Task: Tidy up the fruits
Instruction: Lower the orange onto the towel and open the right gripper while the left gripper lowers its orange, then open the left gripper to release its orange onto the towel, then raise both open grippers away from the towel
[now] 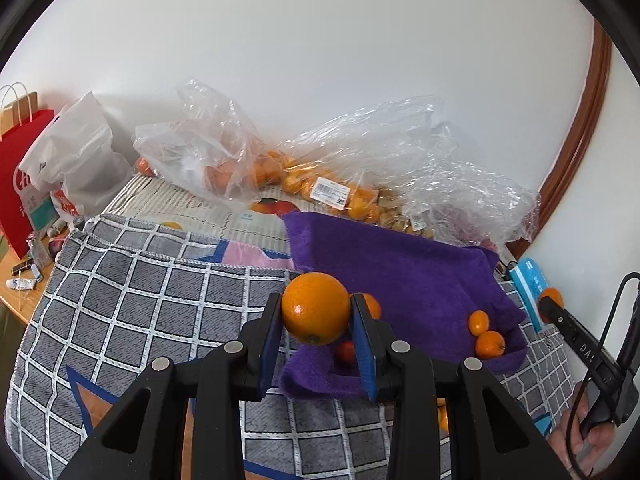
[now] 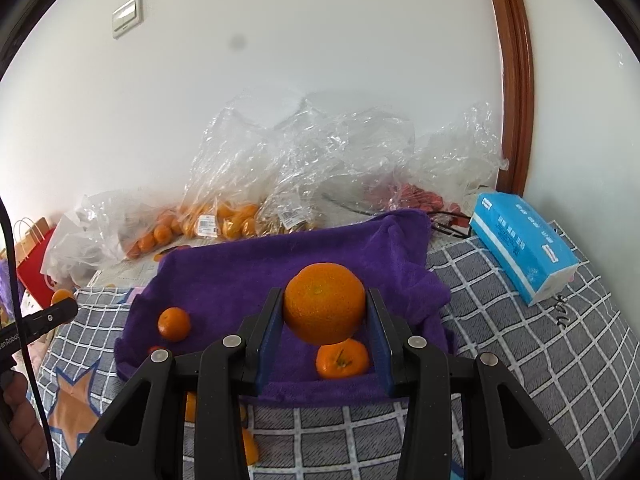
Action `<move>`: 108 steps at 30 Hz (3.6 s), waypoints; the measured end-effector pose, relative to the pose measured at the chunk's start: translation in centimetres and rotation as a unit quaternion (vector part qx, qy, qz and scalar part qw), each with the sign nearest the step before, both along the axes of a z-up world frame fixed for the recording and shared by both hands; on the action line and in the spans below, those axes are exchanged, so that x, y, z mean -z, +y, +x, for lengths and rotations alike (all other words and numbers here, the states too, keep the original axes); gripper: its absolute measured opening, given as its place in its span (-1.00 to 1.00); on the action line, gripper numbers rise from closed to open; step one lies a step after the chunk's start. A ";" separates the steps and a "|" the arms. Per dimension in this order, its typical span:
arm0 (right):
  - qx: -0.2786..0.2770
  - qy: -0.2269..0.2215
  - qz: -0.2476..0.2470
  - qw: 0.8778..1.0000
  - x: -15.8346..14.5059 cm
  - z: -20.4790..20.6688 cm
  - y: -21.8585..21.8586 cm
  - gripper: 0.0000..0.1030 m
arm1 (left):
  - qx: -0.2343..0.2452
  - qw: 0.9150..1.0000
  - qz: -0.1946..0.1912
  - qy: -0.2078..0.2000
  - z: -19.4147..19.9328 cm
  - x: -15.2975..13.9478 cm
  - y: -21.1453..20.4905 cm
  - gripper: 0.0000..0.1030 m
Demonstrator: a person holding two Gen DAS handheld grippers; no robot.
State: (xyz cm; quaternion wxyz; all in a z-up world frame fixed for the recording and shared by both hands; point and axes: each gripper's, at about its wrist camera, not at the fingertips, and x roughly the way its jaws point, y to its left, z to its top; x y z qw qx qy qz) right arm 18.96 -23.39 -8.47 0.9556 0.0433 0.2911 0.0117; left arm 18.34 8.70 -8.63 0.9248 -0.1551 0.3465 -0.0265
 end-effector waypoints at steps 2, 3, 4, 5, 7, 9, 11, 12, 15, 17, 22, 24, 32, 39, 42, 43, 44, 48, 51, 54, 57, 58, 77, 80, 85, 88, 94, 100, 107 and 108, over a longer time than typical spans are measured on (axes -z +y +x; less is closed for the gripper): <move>0.004 -0.003 -0.005 1.000 0.1 0.7 -0.4 -0.22 | -0.003 1.000 -0.003 0.004 0.4 0.4 0.4 -0.39; 0.006 -0.004 -0.007 1.000 0.1 1.0 -0.6 -0.22 | -0.004 1.000 -0.005 0.008 0.6 0.6 0.5 -0.39; 0.009 -0.004 -0.010 1.000 0.3 1.5 -0.8 -0.22 | -0.004 1.000 -0.006 0.009 0.7 0.8 0.6 -0.39; 0.010 -0.003 -0.011 1.000 0.5 1.9 -1.0 -0.22 | -0.004 1.000 -0.006 0.010 0.9 0.9 0.6 -0.39; 0.010 0.002 -0.011 1.000 0.9 2.5 -1.3 -0.22 | -0.001 1.000 -0.006 0.009 1.1 1.1 0.4 -0.39; 0.011 0.009 -0.011 1.000 1.7 3.2 -1.6 -0.22 | 0.006 1.000 -0.007 0.010 1.5 1.4 -0.2 -0.39; 0.013 0.015 -0.012 1.000 2.6 3.5 -1.9 -0.22 | 0.013 1.000 -0.001 0.013 2.0 1.7 -1.0 -0.39; 0.014 0.020 -0.010 1.000 3.1 3.8 -2.0 -0.22 | 0.016 1.000 0.006 0.017 2.3 2.0 -1.5 -0.39; 0.019 0.036 -0.004 0.999 4.4 4.5 -2.6 -0.22 | 0.024 0.999 0.009 0.027 3.0 2.7 -2.6 -0.39; 0.017 0.045 -0.002 0.999 5.2 4.8 -2.8 -0.22 | 0.031 0.999 0.002 0.030 3.3 3.0 -3.0 -0.39; 0.019 0.064 -0.006 0.998 6.4 5.5 -3.0 -0.22 | 0.055 0.998 -0.008 0.042 4.5 3.8 -4.6 -0.39; 0.021 0.070 -0.006 0.997 6.7 5.7 -3.1 -0.22 | 0.069 0.996 -0.012 0.046 4.9 4.1 -5.6 -0.39; 0.023 0.091 0.004 0.996 7.4 5.9 -3.3 -0.21 | 0.097 0.992 0.012 0.075 5.8 5.7 -8.9 -0.39; 0.027 0.059 -0.009 0.998 6.5 5.0 -3.0 -0.01 | 0.103 0.990 0.026 0.096 6.1 6.7 -10.0 -0.39; 0.034 0.058 -0.018 0.998 6.3 4.5 -2.9 -0.01 | 0.100 0.989 0.048 0.098 6.0 6.8 -10.5 -0.39; 0.033 0.056 -0.018 0.998 6.2 4.4 -2.9 0.00 | 0.099 0.989 0.053 0.098 6.0 6.9 -10.6 -0.39; 0.032 0.053 -0.018 0.998 6.0 4.1 -2.9 0.02 | 0.098 0.989 0.057 0.099 6.0 6.9 -10.6 -0.39; 0.032 0.046 -0.019 0.998 5.2 3.2 -2.6 0.19 | 0.097 0.988 0.067 0.100 6.0 6.9 -10.8 -0.38; 0.037 0.045 -0.022 0.998 4.6 2.6 -2.5 0.26 | 0.099 0.988 0.068 0.101 6.0 6.8 -10.8 -0.38; 0.045 0.048 -0.018 0.998 4.1 2.1 -2.8 0.28 | 0.092 0.988 0.064 0.104 5.6 6.3 -10.4 -0.37; 0.052 0.056 -0.012 0.997 3.6 1.5 -3.1 0.32 | 0.092 0.990 0.055 0.097 4.7 5.4 -9.9 -0.25; 0.056 0.060 -0.013 0.997 3.5 1.3 -3.1 0.35 | 0.090 0.990 0.053 0.093 4.4 5.0 -9.7 -0.18; 0.044 0.080 -0.034 0.995 2.8 -6.5 0.1 0.56 | 0.059 0.996 0.063 0.017 -6.1 0.6 -6.0 -0.07; 0.046 0.077 -0.030 0.996 2.7 -7.4 0.2 0.56 | 0.050 0.996 0.076 0.009 -7.6 0.7 -5.9 -0.07; 0.047 0.064 -0.031 0.996 2.7 -8.8 0.4 0.56 | 0.039 0.996 0.082 0.004 -9.4 1.0 -5.6 -0.07; 0.053 0.056 -0.018 0.997 2.6 -9.5 0.2 0.57 | 0.036 0.996 0.086 -0.002 -9.9 1.2 -5.5 -0.07; 0.045 0.054 -0.004 0.998 2.9 -9.7 0.6 0.64 | 0.028 0.997 0.077 -0.003 -10.1 2.2 -4.3 -0.07; 0.011 0.056 0.007 0.998 3.5 -9.5 1.7 0.64 | 0.030 0.995 0.089 0.030 -8.8 3.7 -3.4 -0.06; -0.012 0.044 -0.030 0.999 4.5 -9.0 3.8 0.64 | 0.017 0.995 0.071 0.061 -7.4 6.0 -1.5 -0.06; -0.016 0.049 -0.029 0.998 4.8 -8.7 4.0 0.61 | 0.017 0.995 0.068 0.064 -7.2 6.2 -1.2 -0.06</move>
